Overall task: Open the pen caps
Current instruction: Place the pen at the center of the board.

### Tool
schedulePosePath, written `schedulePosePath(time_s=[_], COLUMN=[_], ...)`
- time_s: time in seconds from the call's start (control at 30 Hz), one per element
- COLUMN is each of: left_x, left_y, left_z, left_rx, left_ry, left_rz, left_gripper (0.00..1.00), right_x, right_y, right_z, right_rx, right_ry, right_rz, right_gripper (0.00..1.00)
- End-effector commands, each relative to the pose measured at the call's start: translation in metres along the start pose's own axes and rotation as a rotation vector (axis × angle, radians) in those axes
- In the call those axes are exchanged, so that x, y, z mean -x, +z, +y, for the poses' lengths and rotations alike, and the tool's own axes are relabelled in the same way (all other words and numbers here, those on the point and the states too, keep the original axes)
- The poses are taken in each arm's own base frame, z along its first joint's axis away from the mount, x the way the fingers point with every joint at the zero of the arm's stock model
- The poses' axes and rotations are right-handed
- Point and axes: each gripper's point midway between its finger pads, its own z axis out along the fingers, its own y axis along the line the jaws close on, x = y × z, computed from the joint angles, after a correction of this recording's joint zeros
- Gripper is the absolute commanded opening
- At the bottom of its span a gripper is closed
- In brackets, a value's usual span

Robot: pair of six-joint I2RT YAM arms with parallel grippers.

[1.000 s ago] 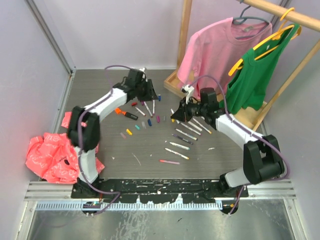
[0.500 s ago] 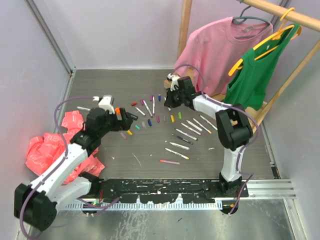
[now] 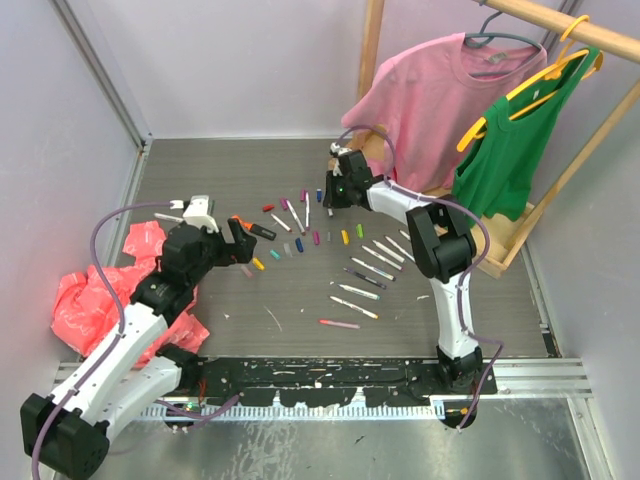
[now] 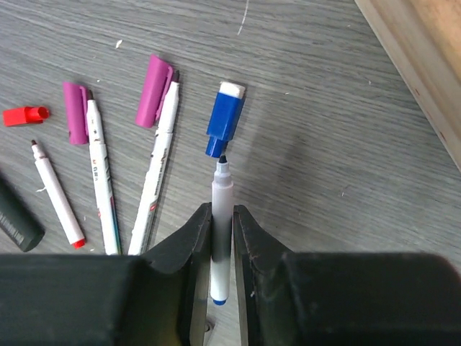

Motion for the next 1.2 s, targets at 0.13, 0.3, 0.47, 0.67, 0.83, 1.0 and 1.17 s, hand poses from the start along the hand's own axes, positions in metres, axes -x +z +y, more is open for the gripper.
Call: schedulePosePath(time_s=[0.13, 0.3, 0.47, 0.67, 0.83, 1.0, 1.17], left_x=[0.009, 0.012, 0.013, 0.008, 0.015, 0.019, 0.005], left_y=[0.0, -0.005, -0.007, 0.007, 0.03, 0.048, 0.062], left_z=[0.003, 0.002, 0.002, 0.028, 0.044, 0.08, 0.138], left_rx=[0.018, 0.015, 0.015, 0.157, 0.142, 0.176, 0.418], left_ry=[-0.021, -0.03, -0.04, -0.029, -0.209, -0.413, -0.6], left_rz=[-0.048, -0.061, -0.065, -0.017, 0.026, 0.012, 0.068], left_gripper=[0.93, 0.93, 0.95, 0.98, 0.98, 0.99, 1.0], right_x=[0.013, 0.02, 0.035, 0.051, 0.048, 0.019, -0.027], right_y=[0.01, 0.007, -0.011, -0.052, -0.094, -0.149, -0.208], right_z=[0.003, 0.001, 0.017, 0.028, 0.033, 0.059, 0.094], right_rx=[-0.004, -0.006, 0.058, 0.085, 0.102, 0.293, 0.659], right_ry=[0.077, 0.084, 0.046, -0.046, -0.156, -0.394, -0.634], right_rz=[-0.015, -0.017, -0.033, -0.085, -0.087, -0.003, 0.098], right_gripper=[0.3, 0.37, 0.4, 0.41, 0.4, 0.39, 0.39])
